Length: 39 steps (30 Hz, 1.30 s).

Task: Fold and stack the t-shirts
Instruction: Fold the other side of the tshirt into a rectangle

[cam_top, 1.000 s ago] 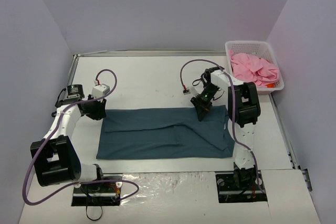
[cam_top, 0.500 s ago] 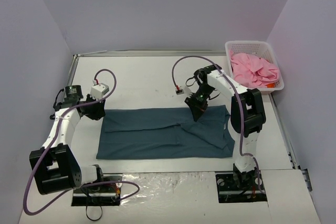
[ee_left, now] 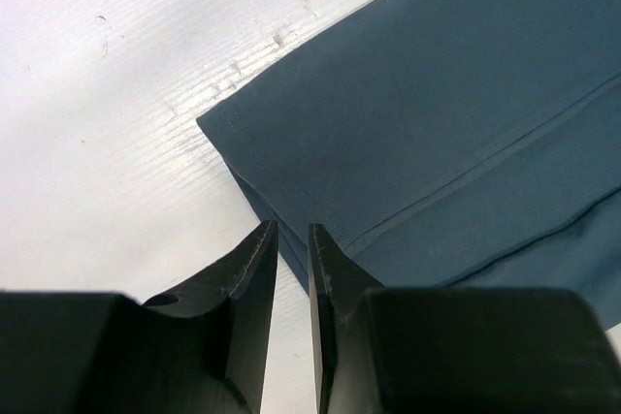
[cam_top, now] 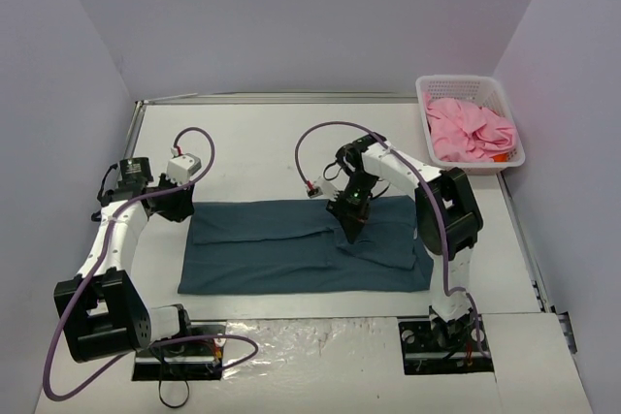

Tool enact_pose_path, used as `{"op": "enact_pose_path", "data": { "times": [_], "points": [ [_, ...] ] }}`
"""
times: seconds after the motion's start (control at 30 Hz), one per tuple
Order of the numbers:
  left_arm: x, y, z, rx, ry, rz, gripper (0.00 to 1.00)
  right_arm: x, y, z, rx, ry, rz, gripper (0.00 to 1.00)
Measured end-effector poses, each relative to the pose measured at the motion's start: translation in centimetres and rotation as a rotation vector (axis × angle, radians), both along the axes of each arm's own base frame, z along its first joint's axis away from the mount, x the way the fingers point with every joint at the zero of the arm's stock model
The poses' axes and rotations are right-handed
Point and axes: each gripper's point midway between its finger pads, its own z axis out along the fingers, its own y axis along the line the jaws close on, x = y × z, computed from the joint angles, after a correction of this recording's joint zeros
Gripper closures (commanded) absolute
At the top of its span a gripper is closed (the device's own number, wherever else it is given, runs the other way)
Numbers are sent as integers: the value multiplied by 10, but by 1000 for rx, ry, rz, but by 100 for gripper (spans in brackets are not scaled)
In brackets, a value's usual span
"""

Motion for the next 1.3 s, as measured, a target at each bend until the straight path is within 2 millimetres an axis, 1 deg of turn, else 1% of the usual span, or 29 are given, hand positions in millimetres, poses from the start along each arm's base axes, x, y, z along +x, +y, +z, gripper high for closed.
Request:
{"op": "enact_pose_path", "data": {
  "times": [0.37,0.5,0.7,0.73,0.77,0.83,0.87,0.9,1.0,1.07,1.3],
  "points": [
    [0,0,0,-4,3,4,82,-33,8,-9,-32,53,83,100],
    [0,0,0,-6,5,8,82,-44,15,-10,-30,64,119,100],
    [-2,-1,-3,-8,13,11,82,-52,25,-11,-21,62,157,100],
    [-3,-1,-5,-9,17,11,82,-54,26,-12,-23,65,161,98],
    [-4,-1,-6,-8,21,12,81,-55,26,-14,-27,70,162,89],
    [-5,-1,-7,-8,23,12,81,-56,27,-18,-34,85,162,89],
    [-5,-1,-7,-8,23,12,81,-57,29,-21,-38,95,165,85],
    [-5,-1,-7,-8,23,12,81,-58,29,-24,-45,105,163,78],
    [-5,0,-7,-5,23,14,81,-60,28,-33,-62,131,161,72],
    [-5,0,-7,-5,24,14,81,-60,29,-34,-64,133,160,71],
    [-5,0,-8,-6,26,14,81,-56,33,-28,-50,112,156,69]
  ]
}}
